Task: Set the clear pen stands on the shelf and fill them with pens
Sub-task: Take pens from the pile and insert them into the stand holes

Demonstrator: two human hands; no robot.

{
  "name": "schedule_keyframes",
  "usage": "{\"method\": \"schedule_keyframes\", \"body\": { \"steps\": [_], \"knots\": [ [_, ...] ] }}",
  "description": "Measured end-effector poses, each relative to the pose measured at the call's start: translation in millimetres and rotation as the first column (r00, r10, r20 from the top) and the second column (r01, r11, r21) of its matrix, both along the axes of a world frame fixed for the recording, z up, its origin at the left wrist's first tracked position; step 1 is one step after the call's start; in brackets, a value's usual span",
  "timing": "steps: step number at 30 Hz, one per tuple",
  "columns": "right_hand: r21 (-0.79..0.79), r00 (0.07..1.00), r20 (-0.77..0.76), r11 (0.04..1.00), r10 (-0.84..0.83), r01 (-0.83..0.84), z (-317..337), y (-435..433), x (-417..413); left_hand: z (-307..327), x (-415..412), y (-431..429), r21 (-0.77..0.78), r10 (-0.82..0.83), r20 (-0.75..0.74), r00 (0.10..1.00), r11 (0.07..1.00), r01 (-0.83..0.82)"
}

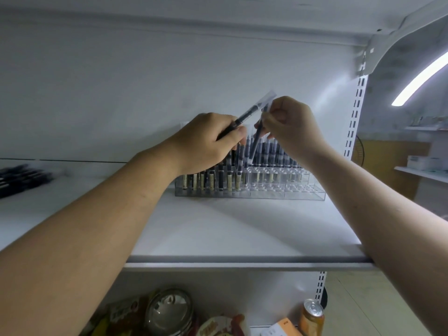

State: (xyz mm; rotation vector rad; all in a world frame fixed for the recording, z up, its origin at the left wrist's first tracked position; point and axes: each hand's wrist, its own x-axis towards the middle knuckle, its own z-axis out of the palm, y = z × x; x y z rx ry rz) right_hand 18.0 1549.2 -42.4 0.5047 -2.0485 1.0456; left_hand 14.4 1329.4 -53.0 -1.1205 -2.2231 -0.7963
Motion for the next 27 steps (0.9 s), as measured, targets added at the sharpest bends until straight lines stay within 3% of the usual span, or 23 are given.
{"method": "schedule_keyframes", "body": {
  "steps": [6, 13, 22, 27],
  "knots": [
    [0.061, 0.997, 0.074, 0.997, 0.032, -0.037, -4.4, -2.7, -0.1, 2.3, 2.3, -1.2, 0.03, -0.023, -0.093, 0.995, 0.999, 0.026],
    [0.246, 0.973, 0.229, 0.968, 0.002, -0.06, -12.2, -3.1, -3.8, 1.0, 0.7, 1.0, -0.01, -0.027, -0.075, 0.997, 1.0, 0.026],
    [0.328, 0.959, 0.284, 0.942, -0.029, -0.069, -14.1, -2.0, -4.8, 0.4, -2.5, 1.4, -0.026, -0.009, -0.076, 0.997, 1.0, 0.007],
    [0.386, 0.98, 0.188, 0.922, -0.069, -0.009, -8.9, 9.0, -1.4, -0.6, -2.6, 1.1, -0.03, -0.006, -0.091, 0.996, 1.0, 0.003]
  ]
}}
